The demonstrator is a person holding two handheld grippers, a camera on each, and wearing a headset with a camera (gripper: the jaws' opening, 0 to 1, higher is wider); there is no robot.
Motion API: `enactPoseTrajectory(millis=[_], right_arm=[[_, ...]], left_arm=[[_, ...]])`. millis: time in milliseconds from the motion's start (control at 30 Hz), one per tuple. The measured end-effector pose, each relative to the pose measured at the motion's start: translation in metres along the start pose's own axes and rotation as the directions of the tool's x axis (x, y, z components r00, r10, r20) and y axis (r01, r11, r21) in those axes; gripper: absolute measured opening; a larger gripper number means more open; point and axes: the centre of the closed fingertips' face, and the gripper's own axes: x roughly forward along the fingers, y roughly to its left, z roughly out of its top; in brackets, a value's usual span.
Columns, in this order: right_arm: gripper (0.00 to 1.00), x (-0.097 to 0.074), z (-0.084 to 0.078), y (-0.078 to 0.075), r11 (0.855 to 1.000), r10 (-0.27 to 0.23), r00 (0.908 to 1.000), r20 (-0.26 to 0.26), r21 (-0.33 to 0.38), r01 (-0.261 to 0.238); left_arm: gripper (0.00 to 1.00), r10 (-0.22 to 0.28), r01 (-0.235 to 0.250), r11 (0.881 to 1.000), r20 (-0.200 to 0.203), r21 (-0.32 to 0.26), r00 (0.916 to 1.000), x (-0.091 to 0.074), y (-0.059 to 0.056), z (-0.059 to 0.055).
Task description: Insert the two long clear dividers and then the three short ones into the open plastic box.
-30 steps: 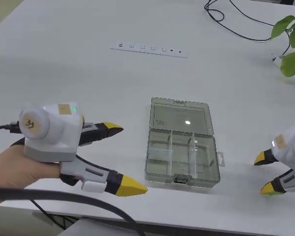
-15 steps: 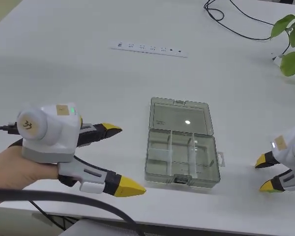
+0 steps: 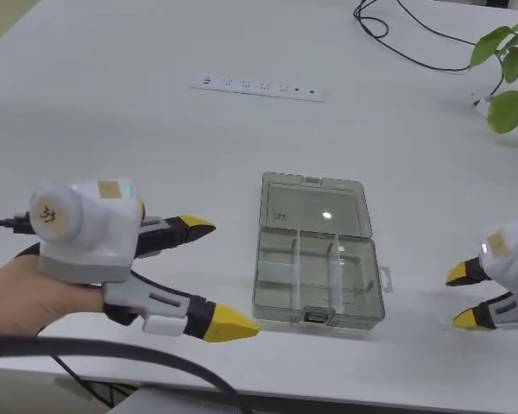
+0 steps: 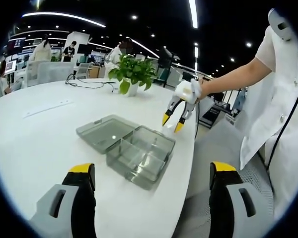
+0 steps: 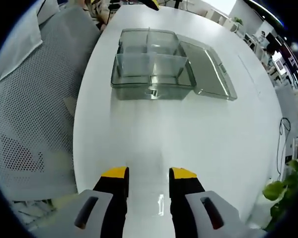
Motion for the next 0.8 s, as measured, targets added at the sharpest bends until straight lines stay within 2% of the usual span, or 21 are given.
enactPoseTrajectory(millis=[200, 367, 500, 567, 600, 633, 767, 800], right_arm=[[0.33, -0.025, 0.035, -0.007, 0.998, -0.059, 0.9968, 0.054, -0.015, 0.060], [0.33, -0.032, 0.050, -0.013, 0.996, -0.083, 0.9927, 0.088, -0.038, 0.087], [0.33, -0.044, 0.074, -0.014, 0.994, -0.101, 0.9884, 0.114, -0.038, 0.106], [0.33, -0.044, 0.079, -0.015, 0.993, -0.109, 0.9862, 0.125, -0.041, 0.114], [0.33, -0.046, 0.086, -0.016, 0.992, -0.112, 0.9846, 0.134, -0.041, 0.119], [0.33, -0.049, 0.093, -0.016, 0.991, -0.118, 0.9828, 0.142, -0.046, 0.125], [0.33, -0.058, 0.114, -0.015, 0.988, -0.127, 0.9803, 0.152, -0.070, 0.139], [0.33, -0.058, 0.115, -0.017, 0.988, -0.126, 0.9799, 0.154, -0.074, 0.139]], left_arm=[[0.95, 0.001, -0.001, 1.000, 0.017, -0.018, 0.9999, 0.005, -0.001, 0.012], [0.90, -0.003, 0.005, 0.998, 0.041, -0.060, 0.9992, 0.011, -0.004, 0.025], [0.85, 0.004, 0.000, 0.997, 0.047, -0.082, 0.9989, 0.019, -0.006, 0.034], [0.82, 0.003, 0.004, 0.993, 0.060, -0.121, 0.9982, 0.023, -0.008, 0.040], [0.81, -0.008, 0.022, 0.985, 0.083, -0.171, 0.9965, 0.026, -0.013, 0.046], [0.80, -0.015, 0.033, 0.985, 0.101, -0.170, 0.9948, 0.029, -0.015, 0.051], [0.73, -0.020, 0.042, 0.977, 0.109, -0.208, 0.9938, 0.040, -0.019, 0.058], [0.71, -0.021, 0.045, 0.976, 0.113, -0.214, 0.9933, 0.042, -0.021, 0.060]])
